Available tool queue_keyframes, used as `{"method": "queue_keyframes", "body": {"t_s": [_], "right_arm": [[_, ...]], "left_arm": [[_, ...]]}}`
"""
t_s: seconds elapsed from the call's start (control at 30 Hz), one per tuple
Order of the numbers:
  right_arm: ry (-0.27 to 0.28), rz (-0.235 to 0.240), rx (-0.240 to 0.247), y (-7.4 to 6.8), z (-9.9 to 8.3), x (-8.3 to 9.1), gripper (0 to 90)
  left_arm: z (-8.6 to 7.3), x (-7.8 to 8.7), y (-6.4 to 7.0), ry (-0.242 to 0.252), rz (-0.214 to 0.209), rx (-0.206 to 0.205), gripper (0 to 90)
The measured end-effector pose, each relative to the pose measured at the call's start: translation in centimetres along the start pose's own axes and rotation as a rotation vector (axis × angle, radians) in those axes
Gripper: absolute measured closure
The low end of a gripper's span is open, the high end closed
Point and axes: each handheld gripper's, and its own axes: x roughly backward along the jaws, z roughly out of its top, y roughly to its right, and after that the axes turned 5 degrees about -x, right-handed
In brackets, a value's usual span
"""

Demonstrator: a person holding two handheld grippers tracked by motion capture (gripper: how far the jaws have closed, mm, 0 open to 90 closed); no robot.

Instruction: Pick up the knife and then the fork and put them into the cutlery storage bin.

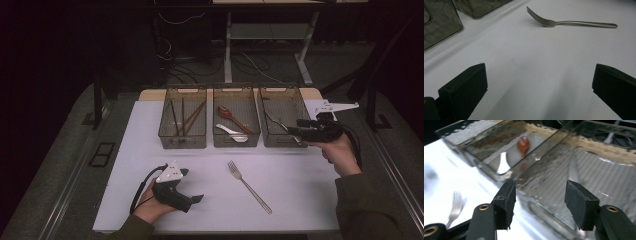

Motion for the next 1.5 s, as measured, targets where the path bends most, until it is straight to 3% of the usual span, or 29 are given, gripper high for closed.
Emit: {"method": "queue_keyframes", "body": {"t_s": [0.37,0.5,0.77,1.17,1.5], "right_arm": [[-0.036,0.065,0.055,-3.4,-2.7,0.3,47.1],[-0.043,0.068,0.083,-4.3,-3.6,0.4,53.6],[-0.068,0.12,0.106,-5.7,-5.1,0.8,68.4],[-0.16,0.185,0.185,-8.7,-7.4,0.6,88.2],[-0.258,0.248,0.257,-11.5,-8.9,-0.5,89.3]], "left_arm": [[0.0,0.1,0.0,0.001,0.004,0.0,0.0],[0.0,0.1,0.0,0.001,0.003,-0.002,0.0],[0.0,0.1,0.0,0.001,0.004,-0.002,0.0],[0.1,0.1,0.1,-0.002,0.006,-0.005,0.0],[0.1,0.1,0.1,-0.002,0.005,-0.005,0.0]]}}
